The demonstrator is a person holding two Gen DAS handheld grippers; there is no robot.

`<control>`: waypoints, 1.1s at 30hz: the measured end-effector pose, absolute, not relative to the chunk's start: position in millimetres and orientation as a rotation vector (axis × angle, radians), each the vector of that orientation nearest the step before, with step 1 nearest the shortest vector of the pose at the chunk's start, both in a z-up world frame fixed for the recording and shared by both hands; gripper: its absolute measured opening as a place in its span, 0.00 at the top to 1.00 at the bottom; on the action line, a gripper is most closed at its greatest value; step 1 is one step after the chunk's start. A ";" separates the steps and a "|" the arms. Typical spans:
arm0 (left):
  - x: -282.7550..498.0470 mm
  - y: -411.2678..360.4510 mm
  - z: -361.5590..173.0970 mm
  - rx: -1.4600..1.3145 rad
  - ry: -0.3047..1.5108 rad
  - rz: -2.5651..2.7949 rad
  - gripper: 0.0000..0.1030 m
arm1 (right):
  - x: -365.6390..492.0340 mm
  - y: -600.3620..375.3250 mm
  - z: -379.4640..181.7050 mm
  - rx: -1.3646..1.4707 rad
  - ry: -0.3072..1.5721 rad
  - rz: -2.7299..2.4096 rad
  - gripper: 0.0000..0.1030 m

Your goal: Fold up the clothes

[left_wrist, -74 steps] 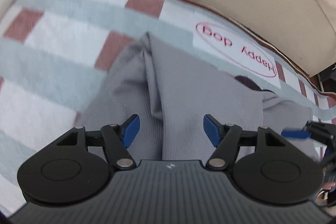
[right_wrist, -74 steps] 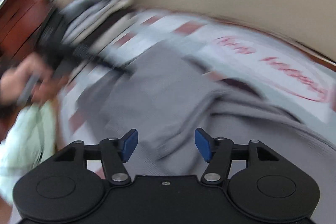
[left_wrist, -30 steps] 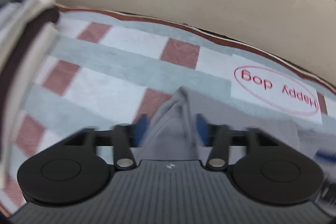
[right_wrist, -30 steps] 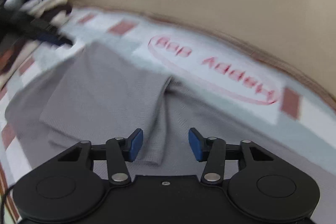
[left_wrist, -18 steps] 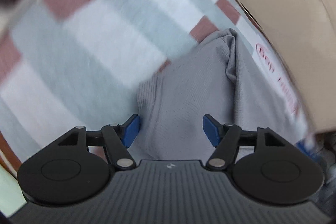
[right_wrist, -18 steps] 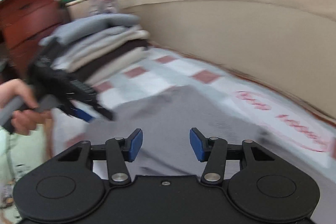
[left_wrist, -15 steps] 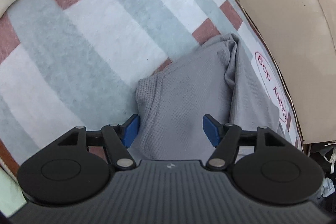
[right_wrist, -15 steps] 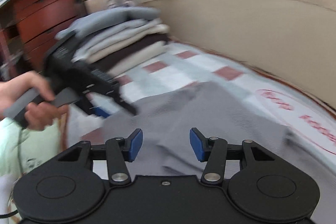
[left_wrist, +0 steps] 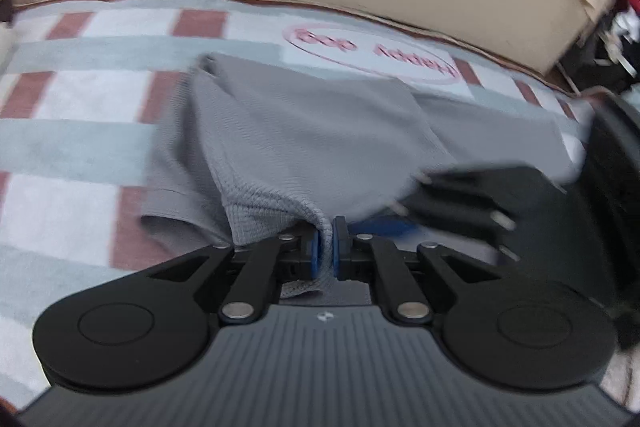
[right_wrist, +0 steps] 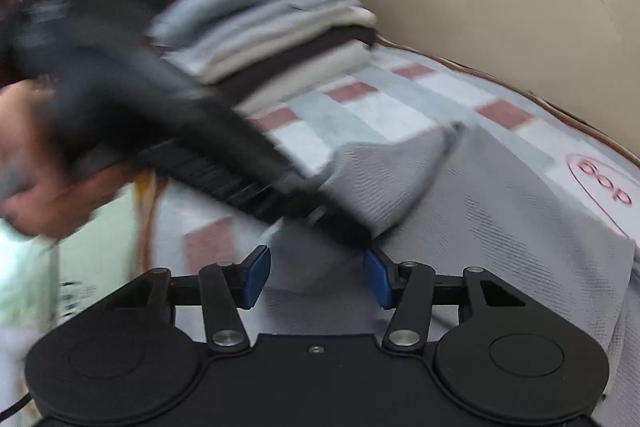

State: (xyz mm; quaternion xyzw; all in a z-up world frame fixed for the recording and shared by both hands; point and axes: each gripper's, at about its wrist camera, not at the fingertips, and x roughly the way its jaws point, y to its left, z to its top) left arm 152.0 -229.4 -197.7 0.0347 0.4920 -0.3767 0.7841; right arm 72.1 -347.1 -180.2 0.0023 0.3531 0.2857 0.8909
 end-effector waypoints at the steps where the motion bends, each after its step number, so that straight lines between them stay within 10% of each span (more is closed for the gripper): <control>1: 152.7 -232.6 -199.1 0.077 1.070 -0.822 0.93 | 77.5 -351.6 -184.5 0.019 0.743 0.582 0.53; 4: 151.8 -232.5 -187.3 0.078 1.030 -0.857 0.88 | 88.3 -376.3 -195.6 0.171 0.795 0.584 0.84; 8: 152.9 -215.7 -161.3 0.047 0.951 -0.863 0.59 | 97.5 -406.2 -208.1 0.285 0.877 0.470 0.84; 25: 218.5 -234.6 -213.1 0.136 1.150 -0.890 0.56 | 107.3 -461.0 -233.4 0.661 0.986 0.457 0.88; 28: 208.0 -228.5 -227.6 0.013 1.208 -0.960 0.36 | 109.5 -463.8 -231.4 0.643 0.991 0.445 0.88; 32: 197.4 -223.6 -234.1 -0.040 1.183 -0.899 0.45 | 109.9 -463.0 -229.6 0.623 0.989 0.445 0.88; 33: 194.8 -225.0 -231.9 -0.008 1.164 -0.881 0.65 | 109.9 -462.7 -228.9 0.616 0.988 0.443 0.88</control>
